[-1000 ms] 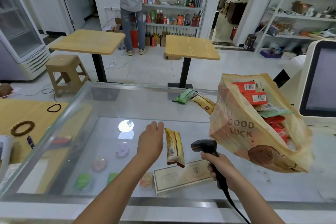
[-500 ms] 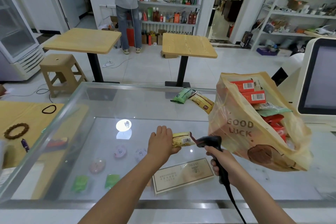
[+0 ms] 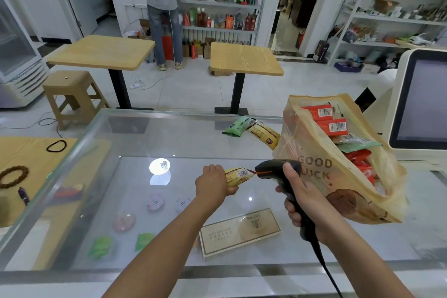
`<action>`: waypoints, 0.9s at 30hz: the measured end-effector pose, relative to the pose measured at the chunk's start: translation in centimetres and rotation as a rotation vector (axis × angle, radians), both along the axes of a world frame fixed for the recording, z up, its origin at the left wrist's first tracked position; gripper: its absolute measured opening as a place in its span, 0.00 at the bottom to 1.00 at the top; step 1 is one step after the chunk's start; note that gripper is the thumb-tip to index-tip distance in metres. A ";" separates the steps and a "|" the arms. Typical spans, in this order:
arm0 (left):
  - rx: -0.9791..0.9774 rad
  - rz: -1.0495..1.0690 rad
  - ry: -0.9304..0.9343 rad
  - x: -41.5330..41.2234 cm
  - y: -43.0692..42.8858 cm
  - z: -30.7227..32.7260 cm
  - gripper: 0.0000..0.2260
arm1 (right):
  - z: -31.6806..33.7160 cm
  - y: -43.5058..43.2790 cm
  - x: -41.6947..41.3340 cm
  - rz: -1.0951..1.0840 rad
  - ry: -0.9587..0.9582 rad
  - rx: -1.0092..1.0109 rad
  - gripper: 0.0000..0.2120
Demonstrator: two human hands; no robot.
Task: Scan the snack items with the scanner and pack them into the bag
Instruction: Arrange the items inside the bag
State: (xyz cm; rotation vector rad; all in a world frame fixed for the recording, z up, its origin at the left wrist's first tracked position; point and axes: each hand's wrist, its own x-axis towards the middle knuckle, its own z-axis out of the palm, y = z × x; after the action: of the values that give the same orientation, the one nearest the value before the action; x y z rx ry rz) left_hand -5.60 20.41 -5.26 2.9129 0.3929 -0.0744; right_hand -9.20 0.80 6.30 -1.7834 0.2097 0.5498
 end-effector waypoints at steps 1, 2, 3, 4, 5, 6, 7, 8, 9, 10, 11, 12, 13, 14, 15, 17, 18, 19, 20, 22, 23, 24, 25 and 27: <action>0.000 0.001 -0.002 0.0 0.0 0.0 0.30 | 0.1 0.0 0.0 0.000 0.000 0.004 0.31; -0.002 0.001 -0.005 0.0 0.0 0.0 0.30 | 0.2 0.0 0.0 0.003 0.000 0.006 0.31; -0.003 0.001 -0.007 -0.1 0.0 0.0 0.30 | 0.3 0.0 -0.1 0.008 0.000 0.005 0.31; -0.004 0.002 -0.009 -0.1 0.0 0.0 0.30 | 0.3 0.0 -0.1 0.013 -0.001 0.003 0.31; -0.005 0.003 -0.011 -0.1 0.0 0.0 0.30 | 0.3 0.0 -0.1 0.017 -0.003 0.001 0.31; -0.005 0.004 -0.013 -0.2 0.0 0.0 0.30 | 0.4 0.0 -0.1 0.020 -0.006 0.001 0.30; -0.005 0.004 -0.014 -0.2 0.0 0.0 0.29 | 0.4 0.0 -0.1 0.021 -0.011 0.003 0.30; -0.004 0.003 -0.016 -0.2 0.0 0.0 0.29 | 0.3 -0.1 0.0 0.021 -0.012 0.009 0.30; -0.004 0.002 -0.018 -0.2 0.0 0.0 0.29 | 0.2 -0.1 0.0 0.017 -0.012 0.018 0.30; -0.006 0.001 -0.022 -0.2 -0.1 0.0 0.29 | -0.1 -0.1 0.1 0.007 -0.011 0.028 0.30; -0.004 0.000 -0.027 -0.2 -0.1 0.0 0.29 | -0.4 -0.1 0.2 -0.007 -0.011 0.034 0.30; 0.001 -0.002 -0.037 -0.3 -0.1 -0.1 0.28 | -0.9 -0.1 0.4 -0.028 -0.010 0.036 0.29; 0.009 -0.006 -0.047 -0.4 -0.1 -0.2 0.28 | -1.5 0.0 0.7 -0.055 -0.006 0.029 0.28; 0.020 -0.012 -0.060 -0.5 -0.1 -0.3 0.28 | -2.4 0.0 1.0 -0.083 0.002 0.011 0.27; 0.027 -0.019 -0.072 -0.6 -0.2 -0.4 0.27 | -3.3 0.0 1.4 -0.104 0.015 -0.014 0.26; 0.024 -0.026 -0.098 -0.8 -0.2 -0.6 0.27 | -5.1 0.1 2.0 -0.093 0.059 -0.043 0.25; 0.012 -0.025 -0.111 -1.0 -0.1 -0.6 0.26 | -6.0 0.2 2.3 -0.071 0.076 -0.048 0.25; -0.006 -0.021 -0.122 -1.1 -0.1 -0.8 0.26 | -6.7 0.4 2.5 -0.051 0.089 -0.061 0.25; -0.029 -0.013 -0.133 -1.2 0.0 -0.8 0.26 | -7.3 0.5 2.6 -0.041 0.096 -0.068 0.25; -0.084 0.023 -0.165 -1.7 0.0 -0.8 0.26 | -7.8 0.8 2.9 -0.042 0.098 -0.081 0.26; -0.107 0.039 -0.188 -2.0 -0.2 -0.8 0.26 | -7.8 0.7 3.0 -0.029 0.063 -0.133 0.27; -0.119 0.048 -0.218 -2.2 -0.4 -0.5 0.25 | -7.8 0.6 2.9 0.013 -0.010 -0.258 0.29; -0.112 0.048 -0.256 -2.3 -0.8 -0.2 0.25 | -7.7 0.2 2.8 0.083 -0.123 -0.464 0.31; -0.066 0.019 -0.378 -2.3 -2.0 1.0 0.24 | -6.9 -0.5 2.3 0.115 -0.440 -0.774 0.31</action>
State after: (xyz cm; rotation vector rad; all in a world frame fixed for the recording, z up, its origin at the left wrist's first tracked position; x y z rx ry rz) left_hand -7.85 18.45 -4.25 2.7711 0.3445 0.4495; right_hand -6.93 0.35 -0.63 -2.6302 0.0030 0.1333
